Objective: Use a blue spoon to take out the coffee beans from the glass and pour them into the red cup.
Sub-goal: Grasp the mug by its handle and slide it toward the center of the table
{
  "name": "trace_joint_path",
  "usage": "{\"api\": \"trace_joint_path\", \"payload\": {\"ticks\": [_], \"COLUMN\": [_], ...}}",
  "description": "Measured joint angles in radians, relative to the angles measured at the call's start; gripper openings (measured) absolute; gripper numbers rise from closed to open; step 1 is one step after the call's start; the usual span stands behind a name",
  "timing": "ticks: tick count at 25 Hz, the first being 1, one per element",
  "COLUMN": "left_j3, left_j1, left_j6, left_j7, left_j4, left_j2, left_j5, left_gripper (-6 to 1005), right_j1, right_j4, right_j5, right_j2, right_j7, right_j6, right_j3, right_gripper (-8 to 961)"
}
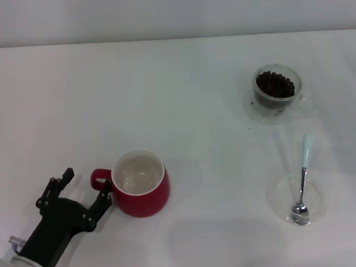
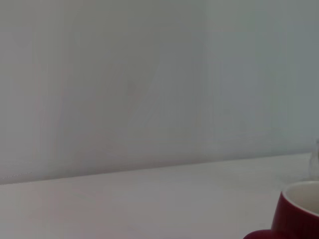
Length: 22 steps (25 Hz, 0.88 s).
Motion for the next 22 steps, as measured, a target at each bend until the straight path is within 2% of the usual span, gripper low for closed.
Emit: {"api": "trace_joint_path", "payload": {"ticks": [6,17,22], "left_j3": [-0.002,-0.003,-0.008], "left_j1": [-0.031,-0.039,-0.042], "left_j6": [-0.037,-0.043,-0.040], "left_j7": [0.000,-0.002,-0.002], "left_j4": [-0.002,-0.002,-0.001], "left_j2": [0.001,0.004,0.007], "left_j5": [0.000,0.000,0.000], "left_gripper": [810,773,594], "right_j1": [-0.008,-0.011,-0.011], "right_j4": [0.000,0.000,0.001], "right_j5": [0.000,0.000,0.000], "right_j2": [0.000,0.000,0.000], "right_j7": [0.000,0.000,0.000], "right_j6": [0.000,0.000,-0.001], "right_j3": [0.001,0.001,0.001], "right_gripper": [873,873,873]}}
